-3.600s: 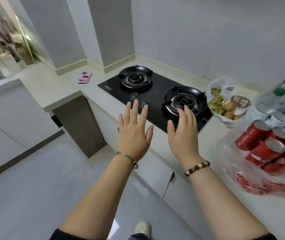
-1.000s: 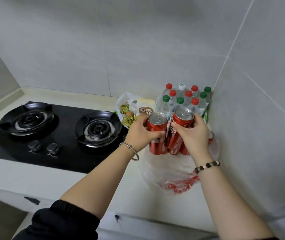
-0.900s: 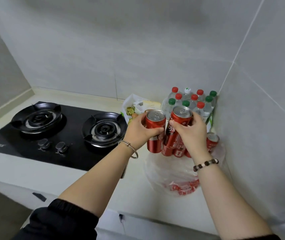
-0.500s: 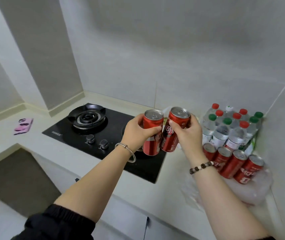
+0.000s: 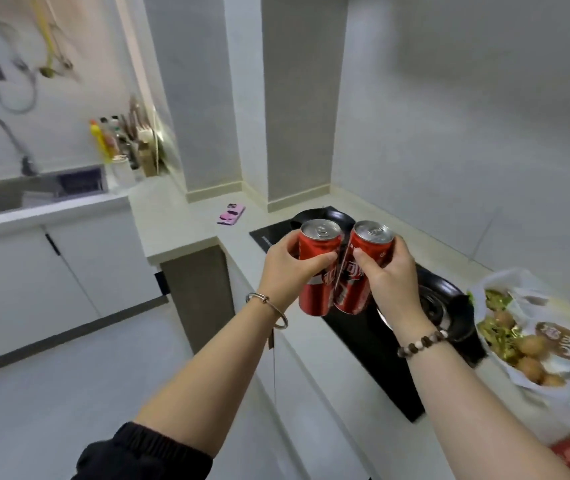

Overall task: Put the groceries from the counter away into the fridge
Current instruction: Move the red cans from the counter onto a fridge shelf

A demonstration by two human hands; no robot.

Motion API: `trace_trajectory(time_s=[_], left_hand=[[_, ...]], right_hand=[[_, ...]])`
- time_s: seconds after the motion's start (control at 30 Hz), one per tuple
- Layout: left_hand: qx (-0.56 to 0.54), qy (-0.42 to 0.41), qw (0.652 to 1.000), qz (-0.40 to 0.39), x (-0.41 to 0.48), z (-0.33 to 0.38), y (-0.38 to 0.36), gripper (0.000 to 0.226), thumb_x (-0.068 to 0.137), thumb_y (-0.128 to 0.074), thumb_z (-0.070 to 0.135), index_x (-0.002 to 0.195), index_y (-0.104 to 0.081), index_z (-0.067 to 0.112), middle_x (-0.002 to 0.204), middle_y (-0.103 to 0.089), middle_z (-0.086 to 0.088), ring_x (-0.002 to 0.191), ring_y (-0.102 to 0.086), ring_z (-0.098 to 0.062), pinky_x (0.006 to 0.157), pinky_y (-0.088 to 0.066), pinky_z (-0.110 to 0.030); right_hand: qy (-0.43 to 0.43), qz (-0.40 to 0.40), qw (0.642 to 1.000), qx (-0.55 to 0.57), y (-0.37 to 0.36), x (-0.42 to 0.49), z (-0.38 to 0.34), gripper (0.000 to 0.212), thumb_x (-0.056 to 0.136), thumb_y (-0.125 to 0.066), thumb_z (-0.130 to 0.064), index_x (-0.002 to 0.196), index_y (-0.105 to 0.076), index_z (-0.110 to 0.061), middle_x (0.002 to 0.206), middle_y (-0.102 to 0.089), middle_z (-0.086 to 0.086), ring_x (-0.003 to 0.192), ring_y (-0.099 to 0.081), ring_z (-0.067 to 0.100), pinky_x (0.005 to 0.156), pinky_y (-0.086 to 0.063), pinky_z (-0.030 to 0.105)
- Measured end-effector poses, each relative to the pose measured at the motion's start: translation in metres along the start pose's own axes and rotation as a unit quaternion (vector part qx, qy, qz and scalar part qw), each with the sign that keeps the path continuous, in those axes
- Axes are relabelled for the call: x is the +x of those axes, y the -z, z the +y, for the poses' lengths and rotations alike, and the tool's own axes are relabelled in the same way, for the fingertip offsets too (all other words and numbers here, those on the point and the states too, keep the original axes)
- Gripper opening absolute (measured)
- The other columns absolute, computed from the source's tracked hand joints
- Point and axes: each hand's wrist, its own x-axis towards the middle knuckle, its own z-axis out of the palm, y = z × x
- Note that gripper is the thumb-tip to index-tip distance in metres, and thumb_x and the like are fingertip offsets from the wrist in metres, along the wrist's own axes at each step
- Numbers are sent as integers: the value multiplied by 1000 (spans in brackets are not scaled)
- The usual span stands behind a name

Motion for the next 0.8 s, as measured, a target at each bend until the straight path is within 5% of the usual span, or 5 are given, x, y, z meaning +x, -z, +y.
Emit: trace_trajectory(time_s=[0.4, 0.8], left_hand=[[43, 59, 952, 299, -107, 10, 127, 31, 73, -77, 19, 99, -62, 27, 95, -68, 10, 92, -63, -4, 73, -50, -17], [124, 63, 814, 564, -326, 61, 313, 24, 73, -77, 17, 93, -66, 26, 88, -71, 8, 87, -67, -7, 72, -53, -19]], right_hand=[[63, -304, 947, 86, -141, -52, -43, 39, 83, -69, -13, 118, -50, -16, 105, -60, -11, 99, -58, 1, 81, -46, 14], [110, -552, 805, 187, -317, -264, -161, 38, 84, -67, -13, 117, -50, -19, 104, -63, -12, 97, -60, 3, 88, -49, 27]])
